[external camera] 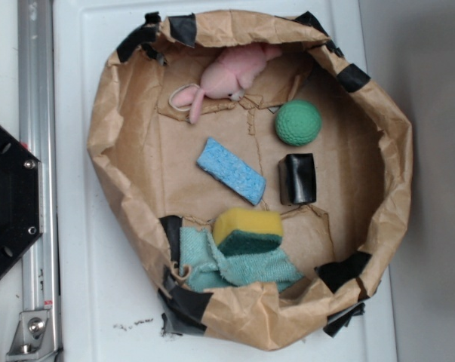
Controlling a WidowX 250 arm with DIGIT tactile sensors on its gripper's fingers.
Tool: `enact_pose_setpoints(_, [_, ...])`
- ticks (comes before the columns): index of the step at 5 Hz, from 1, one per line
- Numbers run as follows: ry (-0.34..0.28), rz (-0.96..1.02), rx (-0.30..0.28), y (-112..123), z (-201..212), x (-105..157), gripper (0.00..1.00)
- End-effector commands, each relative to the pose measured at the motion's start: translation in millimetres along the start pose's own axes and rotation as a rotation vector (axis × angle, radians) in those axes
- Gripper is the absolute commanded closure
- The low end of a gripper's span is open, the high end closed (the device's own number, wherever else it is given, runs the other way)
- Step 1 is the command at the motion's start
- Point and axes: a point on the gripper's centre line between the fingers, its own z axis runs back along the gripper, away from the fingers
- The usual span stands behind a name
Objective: Grab the blue sponge.
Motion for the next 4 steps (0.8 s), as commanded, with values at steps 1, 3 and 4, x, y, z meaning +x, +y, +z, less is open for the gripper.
enact_pose_setpoints(1, [0.0, 0.0, 0.0, 0, 0, 0, 0.0])
enact_pose_setpoints(3, [-0.14, -0.277, 0.036, 13, -71, 97, 0.0])
enact_pose_setpoints(4, [-0.076, -0.394, 0.012, 16, -127, 127, 0.0])
